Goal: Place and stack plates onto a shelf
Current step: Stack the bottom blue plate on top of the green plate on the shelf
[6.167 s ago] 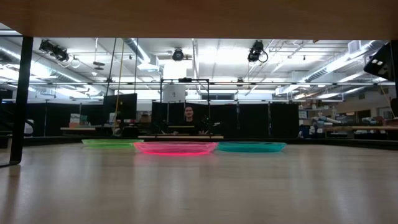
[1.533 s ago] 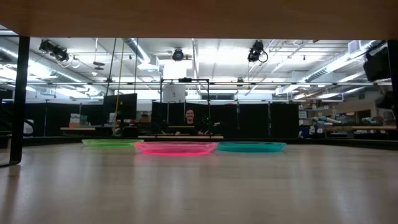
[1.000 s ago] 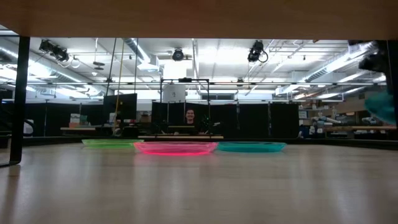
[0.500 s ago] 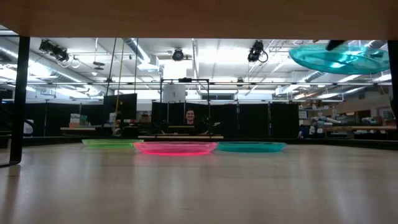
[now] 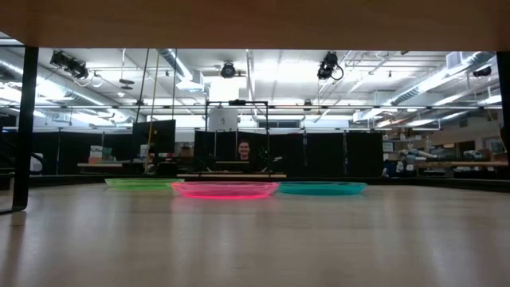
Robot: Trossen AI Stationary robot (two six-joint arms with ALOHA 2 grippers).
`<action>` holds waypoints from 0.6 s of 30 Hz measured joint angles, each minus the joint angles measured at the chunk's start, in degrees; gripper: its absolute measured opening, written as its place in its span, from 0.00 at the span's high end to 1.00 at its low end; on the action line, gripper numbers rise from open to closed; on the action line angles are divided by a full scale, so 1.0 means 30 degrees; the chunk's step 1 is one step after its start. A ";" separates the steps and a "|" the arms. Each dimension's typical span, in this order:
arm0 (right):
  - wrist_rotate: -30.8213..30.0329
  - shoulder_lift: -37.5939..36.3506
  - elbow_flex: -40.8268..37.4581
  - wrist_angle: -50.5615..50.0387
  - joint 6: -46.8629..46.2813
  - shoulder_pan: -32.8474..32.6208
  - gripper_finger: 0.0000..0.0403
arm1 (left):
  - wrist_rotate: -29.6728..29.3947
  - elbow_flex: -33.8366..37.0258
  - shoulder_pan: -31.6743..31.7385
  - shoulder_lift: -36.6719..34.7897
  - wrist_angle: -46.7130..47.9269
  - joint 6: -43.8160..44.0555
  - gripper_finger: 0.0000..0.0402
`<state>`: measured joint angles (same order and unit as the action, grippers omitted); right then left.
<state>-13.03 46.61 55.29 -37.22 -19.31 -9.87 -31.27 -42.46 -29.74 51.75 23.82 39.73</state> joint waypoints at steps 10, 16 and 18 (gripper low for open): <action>0.3712 0.1413 0.0000 0.3188 -0.1054 -0.0521 0.98 | 0.0000 0.0000 0.0000 0.0000 0.0004 0.0001 0.67; 0.5636 0.3683 0.0000 0.5344 -0.1719 -0.1604 0.98 | 0.0000 0.0000 0.0000 0.0000 0.0004 -0.0002 0.67; 0.6516 0.4417 0.0000 0.6165 -0.1720 -0.2005 0.98 | 0.0000 0.0000 -0.0001 0.0000 0.0004 -0.0002 0.67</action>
<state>6.52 59.86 55.29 -18.73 -24.47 -15.88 -31.27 -42.46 -29.74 51.75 23.83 39.72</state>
